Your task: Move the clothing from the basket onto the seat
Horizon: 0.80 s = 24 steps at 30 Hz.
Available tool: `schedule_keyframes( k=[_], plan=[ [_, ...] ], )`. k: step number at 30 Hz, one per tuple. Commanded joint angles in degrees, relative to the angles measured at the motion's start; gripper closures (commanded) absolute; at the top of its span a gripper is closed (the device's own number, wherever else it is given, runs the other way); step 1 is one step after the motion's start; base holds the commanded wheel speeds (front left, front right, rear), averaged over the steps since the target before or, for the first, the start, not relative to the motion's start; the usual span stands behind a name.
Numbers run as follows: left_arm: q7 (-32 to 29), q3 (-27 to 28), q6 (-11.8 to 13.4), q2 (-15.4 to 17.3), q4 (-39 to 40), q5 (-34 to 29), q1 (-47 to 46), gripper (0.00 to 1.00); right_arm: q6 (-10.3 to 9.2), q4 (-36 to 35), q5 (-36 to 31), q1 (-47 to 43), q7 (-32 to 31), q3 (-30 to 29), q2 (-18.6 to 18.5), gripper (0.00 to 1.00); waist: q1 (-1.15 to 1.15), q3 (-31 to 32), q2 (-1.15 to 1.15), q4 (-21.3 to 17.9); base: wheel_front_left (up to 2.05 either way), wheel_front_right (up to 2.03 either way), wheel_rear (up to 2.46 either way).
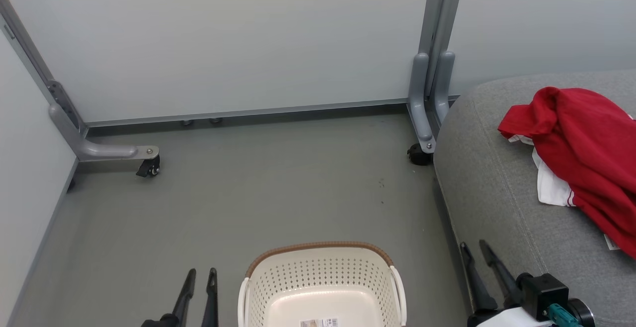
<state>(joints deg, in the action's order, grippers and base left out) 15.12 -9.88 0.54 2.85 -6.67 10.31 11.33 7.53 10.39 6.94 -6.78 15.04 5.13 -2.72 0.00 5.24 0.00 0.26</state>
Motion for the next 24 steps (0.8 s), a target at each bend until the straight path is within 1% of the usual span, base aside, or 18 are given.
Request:
schedule_keyframes(
  k=[1, 12, 24],
  plan=[
    [0.0, 0.0, -0.1, 0.0, -0.1, 0.5, 0.0, 1.00, 0.00, 0.1, 0.5, -0.2, 0.0, 0.1, 0.0, 1.00, 0.00, 0.0, 0.00, 0.0, 0.00, 0.00, 0.00],
    [-2.5, 1.6, -1.1, 0.7, -0.9, 13.6, -2.6, 1.00, -0.01, 0.4, 14.1, 1.8, -2.5, -0.8, -0.7, 1.00, 0.00, -0.5, 0.00, 0.0, 0.00, 0.00, 0.00],
    [-5.0, 3.1, -2.4, 1.3, -2.3, 25.6, -5.3, 1.00, -0.01, 1.0, 26.5, 3.8, -5.0, -1.8, -1.3, 1.00, 0.00, -1.0, 0.00, 0.0, 0.00, 0.00, 0.00]
  ],
)
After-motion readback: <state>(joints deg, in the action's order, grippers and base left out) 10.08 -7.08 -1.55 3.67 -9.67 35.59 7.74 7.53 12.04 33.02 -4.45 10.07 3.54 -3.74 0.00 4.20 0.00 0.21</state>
